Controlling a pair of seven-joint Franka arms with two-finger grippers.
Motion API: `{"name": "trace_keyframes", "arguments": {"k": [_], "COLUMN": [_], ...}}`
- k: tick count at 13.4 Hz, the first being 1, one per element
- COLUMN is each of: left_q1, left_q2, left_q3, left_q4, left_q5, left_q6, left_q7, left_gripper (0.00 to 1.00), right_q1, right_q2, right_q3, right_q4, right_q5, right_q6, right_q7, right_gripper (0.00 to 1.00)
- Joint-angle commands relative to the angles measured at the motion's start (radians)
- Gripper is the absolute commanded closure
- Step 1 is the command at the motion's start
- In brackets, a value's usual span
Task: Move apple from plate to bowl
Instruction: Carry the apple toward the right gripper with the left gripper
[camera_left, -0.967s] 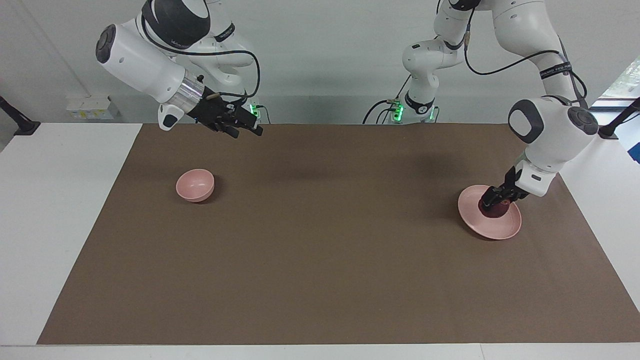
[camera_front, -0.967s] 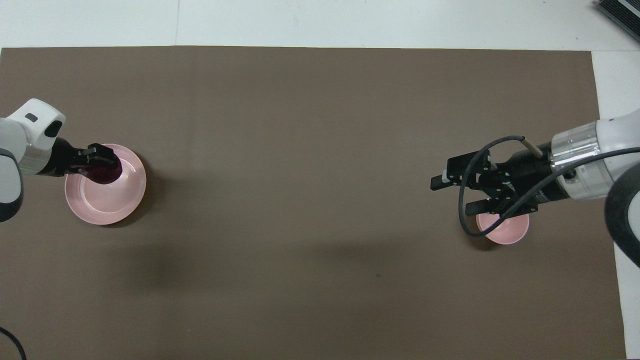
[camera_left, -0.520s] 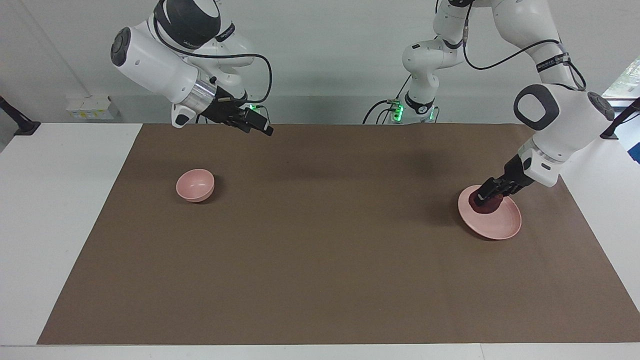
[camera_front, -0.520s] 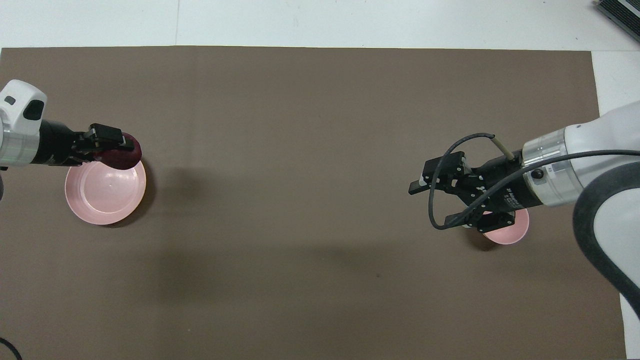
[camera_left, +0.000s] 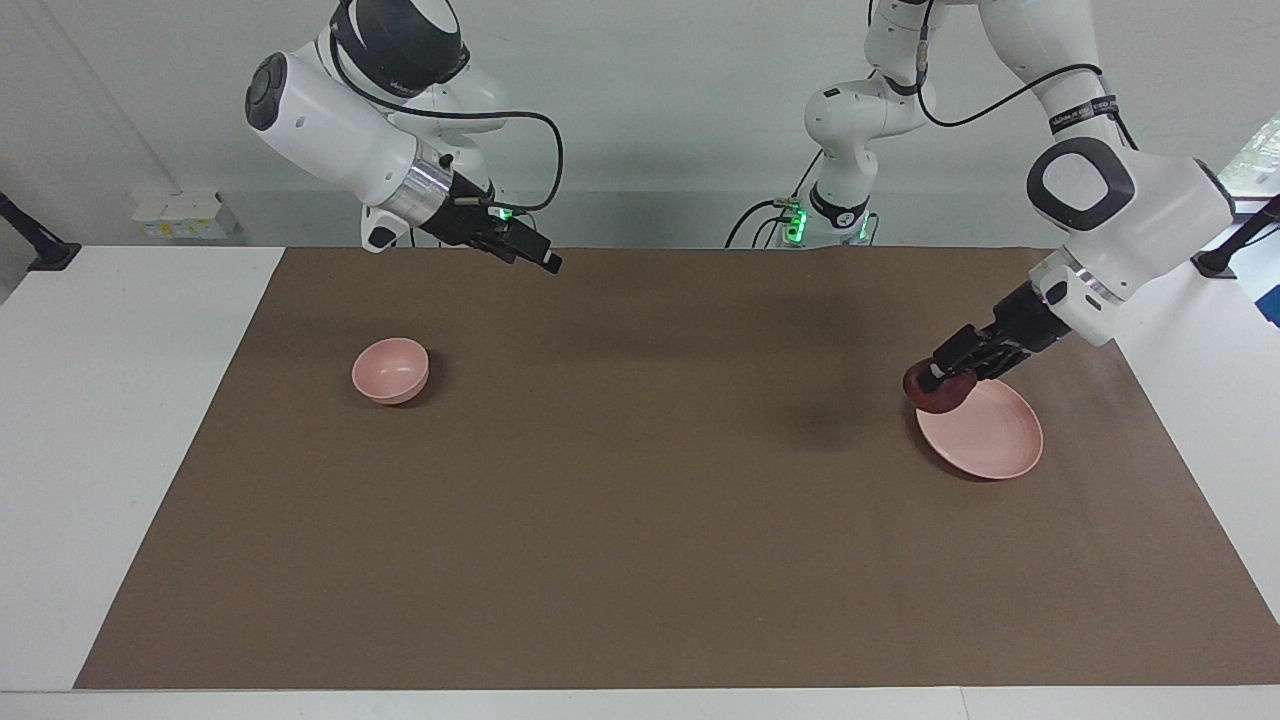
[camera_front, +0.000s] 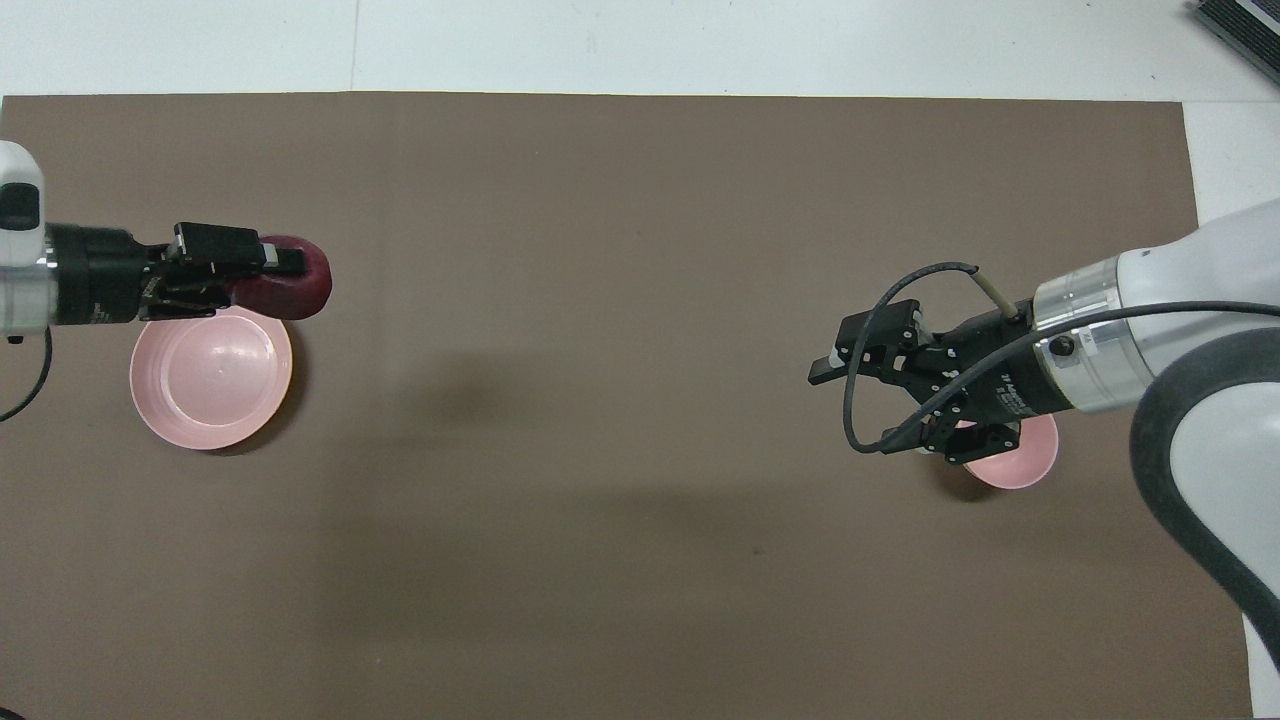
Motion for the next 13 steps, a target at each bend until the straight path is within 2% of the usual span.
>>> {"name": "trace_keyframes", "arguments": {"k": [1, 6, 10, 13], "left_q1": [-0.013, -0.015, -0.032, -0.095], "left_q2": [-0.048, -0.076, -0.097, -0.101], "left_q3": [-0.008, -0.061, -0.123, -0.131], "left_q4": [-0.002, -0.017, -0.028, -0.032], "left_q5": [-0.132, -0.332, -0.378, -0.38], "left_q6": [-0.029, -0.078, -0.046, 0.018], "left_q7": [0.02, 0.153, 0.198, 0.198], "left_gripper": [1.0, 1.0, 1.0, 1.0], "right_q1": [-0.006, 0.045, 0.096, 0.137], "right_q2": [-0.013, -0.003, 0.023, 0.072], "right_q3": [0.002, 0.004, 0.004, 0.004], "right_q4": [-0.019, -0.004, 0.027, 0.073], "right_q5": [0.027, 0.027, 0.041, 0.059], "right_q6": [0.023, 0.07, 0.142, 0.158], "right_q7": [0.008, 0.216, 0.387, 0.54], "right_gripper": [0.0, 0.0, 0.0, 0.0]}}
